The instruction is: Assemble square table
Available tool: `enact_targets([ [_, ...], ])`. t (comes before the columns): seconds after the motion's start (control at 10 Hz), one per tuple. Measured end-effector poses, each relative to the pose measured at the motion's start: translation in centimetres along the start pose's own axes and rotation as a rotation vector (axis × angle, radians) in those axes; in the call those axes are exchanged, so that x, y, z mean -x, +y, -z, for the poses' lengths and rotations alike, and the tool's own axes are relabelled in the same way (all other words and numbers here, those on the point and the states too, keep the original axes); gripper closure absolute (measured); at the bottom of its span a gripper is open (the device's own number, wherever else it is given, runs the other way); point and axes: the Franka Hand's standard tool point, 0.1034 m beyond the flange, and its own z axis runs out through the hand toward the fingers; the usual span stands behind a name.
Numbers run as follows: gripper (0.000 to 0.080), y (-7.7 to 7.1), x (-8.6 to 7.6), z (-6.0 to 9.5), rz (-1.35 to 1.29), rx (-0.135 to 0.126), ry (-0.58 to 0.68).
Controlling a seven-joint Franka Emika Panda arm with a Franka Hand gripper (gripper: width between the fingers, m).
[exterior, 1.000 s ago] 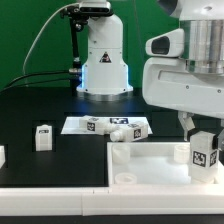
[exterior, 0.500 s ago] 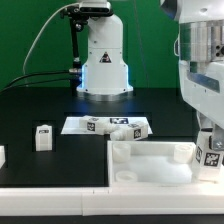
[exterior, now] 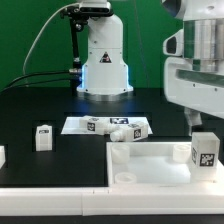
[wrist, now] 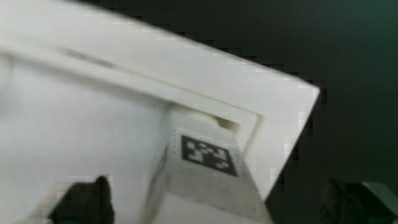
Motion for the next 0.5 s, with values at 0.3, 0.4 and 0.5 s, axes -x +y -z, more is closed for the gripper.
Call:
enact_targets([
  [0.3,0.0153,0.21,0.01,-0.3,0.262,0.004,0.002],
  [0.4,0.0151,0.22,0.0,-0.3,0.322,0.004,0.002],
  [0.5,0.0151,0.28,-0.26,-0.27,0.455,0.007,0.006],
])
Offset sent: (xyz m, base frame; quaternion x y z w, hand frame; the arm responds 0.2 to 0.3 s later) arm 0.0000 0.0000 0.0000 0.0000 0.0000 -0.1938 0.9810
